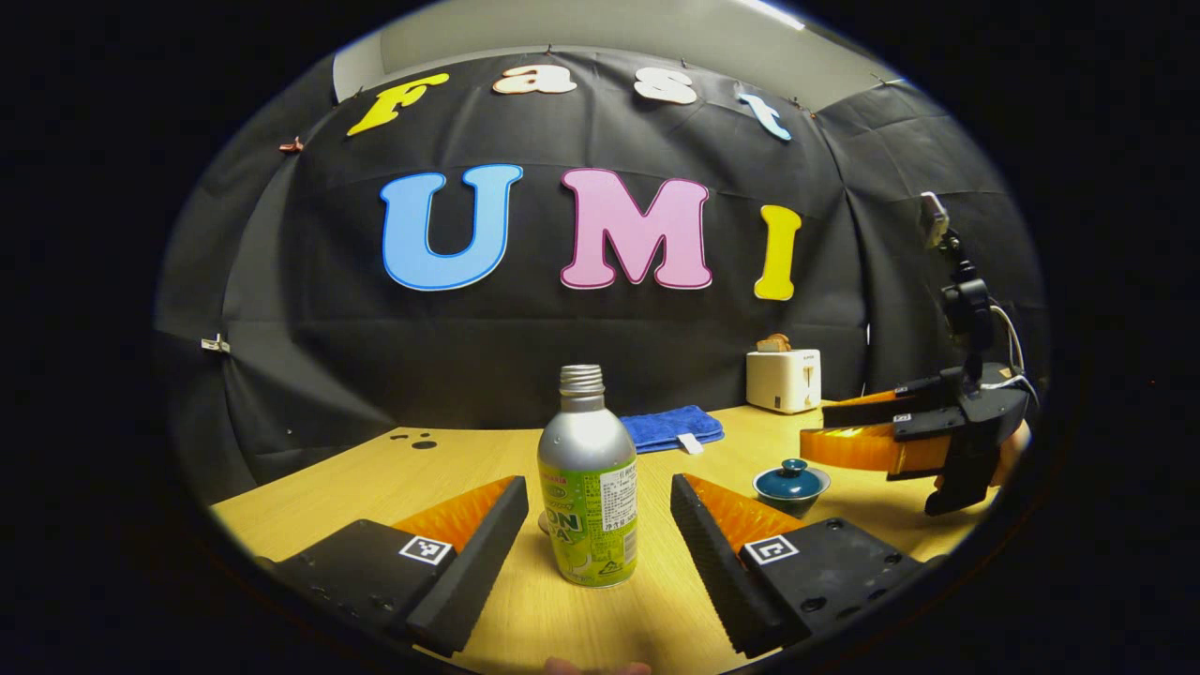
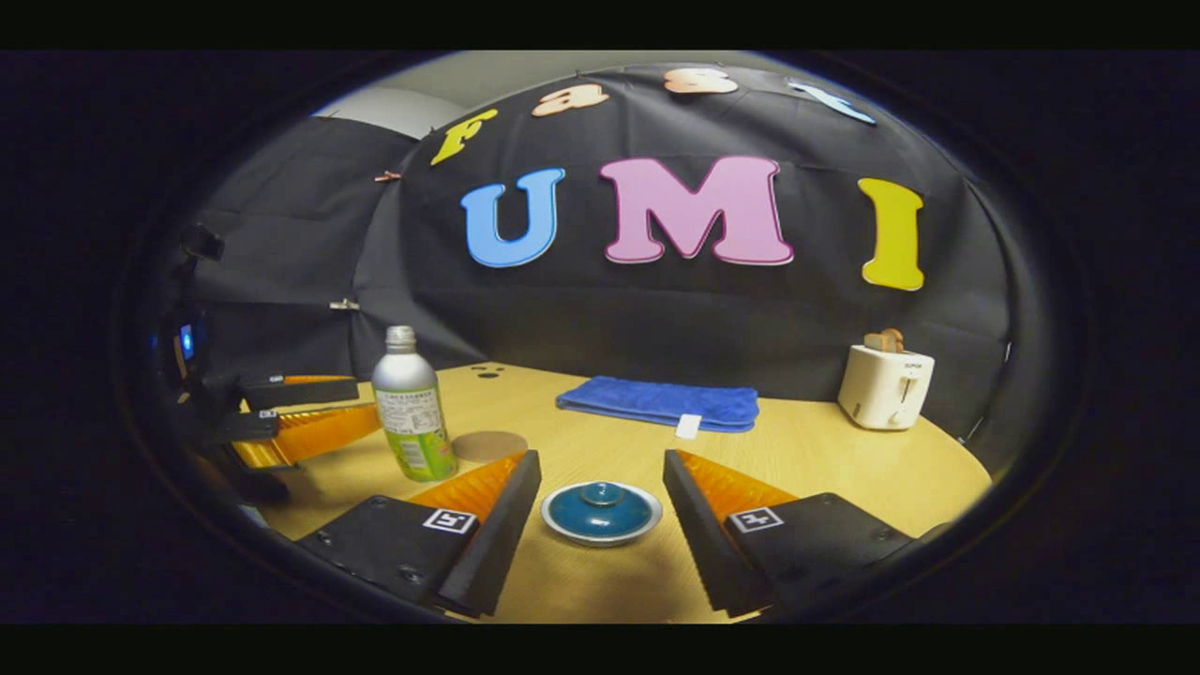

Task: Open the teacup lid with one hand, grasp the water bottle and pour water into the teacup with the other hand; after pouring, place the water bottle on the coaster and then close the teacup lid.

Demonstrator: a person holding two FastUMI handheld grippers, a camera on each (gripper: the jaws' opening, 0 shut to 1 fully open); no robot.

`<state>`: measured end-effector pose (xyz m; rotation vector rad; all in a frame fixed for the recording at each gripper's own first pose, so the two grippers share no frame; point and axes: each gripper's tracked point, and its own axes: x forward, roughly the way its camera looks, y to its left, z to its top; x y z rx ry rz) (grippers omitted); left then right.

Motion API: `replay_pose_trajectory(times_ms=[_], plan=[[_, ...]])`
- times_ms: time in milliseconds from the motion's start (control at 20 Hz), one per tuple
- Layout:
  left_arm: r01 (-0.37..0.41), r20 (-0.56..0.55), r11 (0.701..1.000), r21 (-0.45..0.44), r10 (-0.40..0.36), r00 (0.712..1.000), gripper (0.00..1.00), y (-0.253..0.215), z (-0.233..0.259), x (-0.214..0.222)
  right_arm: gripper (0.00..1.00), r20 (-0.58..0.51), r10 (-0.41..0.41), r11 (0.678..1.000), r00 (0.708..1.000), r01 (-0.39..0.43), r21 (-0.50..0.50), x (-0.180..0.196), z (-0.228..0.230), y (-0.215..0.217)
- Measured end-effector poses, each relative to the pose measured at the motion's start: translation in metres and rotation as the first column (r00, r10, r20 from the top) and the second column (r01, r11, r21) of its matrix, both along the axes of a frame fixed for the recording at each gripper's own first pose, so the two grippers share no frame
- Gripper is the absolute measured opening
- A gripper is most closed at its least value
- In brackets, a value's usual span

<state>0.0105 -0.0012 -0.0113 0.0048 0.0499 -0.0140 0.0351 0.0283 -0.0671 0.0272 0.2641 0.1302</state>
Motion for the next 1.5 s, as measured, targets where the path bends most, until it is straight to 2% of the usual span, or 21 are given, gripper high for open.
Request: replay_pose_trajectory(times_ms=[150,200,400,700,800,850,900,950,1000,1200,1250,1300,1350,1400,1500], plan=[[0.005,-0.001,1.0,0.0,-0.005,1.0,0.98,-0.001,-0.001,0.002,0.75,-0.062,0.005,1.0,0.998,-0.006,-0.013,0.006,-0.017,0.001],[0.009,-0.004,1.0,-0.003,-0.009,1.0,0.98,-0.001,-0.001,0.003,0.69,-0.072,0.004,1.0,0.997,-0.005,-0.013,0.007,-0.02,0.001],[0.021,-0.009,1.0,-0.018,-0.021,1.0,0.97,-0.003,-0.003,0.004,0.6,-0.098,0.006,1.0,0.995,-0.007,-0.005,0.012,-0.028,0.001],[0.02,-0.016,0.999,-0.027,-0.021,1.0,0.98,0.001,-0.005,0.005,0.59,-0.123,0.012,1.0,0.992,-0.011,0.016,0.016,-0.037,0.003],[0.016,-0.017,1.0,-0.026,-0.016,1.0,0.98,0.003,-0.006,0.006,0.58,-0.128,0.024,0.999,0.992,-0.017,0.051,0.017,-0.037,0.007],[0.013,-0.016,1.0,-0.027,-0.014,1.0,0.98,0.004,-0.006,0.006,0.51,-0.13,0.023,0.999,0.991,-0.017,0.052,0.018,-0.037,0.006],[0.012,-0.016,1.0,-0.029,-0.012,1.0,0.97,0.005,-0.006,0.006,0.51,-0.126,0.022,0.998,0.992,-0.014,0.062,0.018,-0.036,0.005],[0.01,-0.016,1.0,-0.028,-0.011,1.0,0.97,0.005,-0.006,0.006,0.45,-0.123,0.021,0.997,0.992,-0.012,0.071,0.019,-0.035,0.004],[0.009,-0.017,1.0,-0.027,-0.01,1.0,0.97,0.005,-0.006,0.006,0.35,-0.123,0.018,0.997,0.992,-0.008,0.078,0.02,-0.036,0.004],[0.01,-0.016,1.0,-0.027,-0.01,1.0,0.98,0.005,-0.006,0.006,0.36,-0.118,0.021,0.997,0.993,-0.012,0.073,0.02,-0.035,0.006],[0.01,-0.018,1.0,-0.027,-0.01,1.0,0.98,0.005,-0.006,0.007,0.26,-0.112,0.023,0.997,0.993,-0.015,0.076,0.02,-0.034,0.007],[0.011,-0.02,1.0,-0.026,-0.012,1.0,0.98,0.005,-0.006,0.007,0.31,-0.104,0.027,0.996,0.994,-0.018,0.083,0.019,-0.031,0.007],[0.013,-0.021,1.0,-0.029,-0.013,1.0,0.98,0.004,-0.008,0.008,0.26,-0.095,0.028,0.996,0.995,-0.019,0.091,0.019,-0.028,0.007],[0.014,-0.022,0.999,-0.033,-0.014,1.0,0.98,0.004,-0.008,0.009,0.31,-0.085,0.025,0.995,0.996,-0.016,0.098,0.019,-0.025,0.006],[0.013,-0.033,0.999,-0.04,-0.014,0.999,0.98,0.005,-0.011,0.01,0.31,-0.059,0.014,0.994,0.998,-0.007,0.111,0.017,-0.014,0.001]])
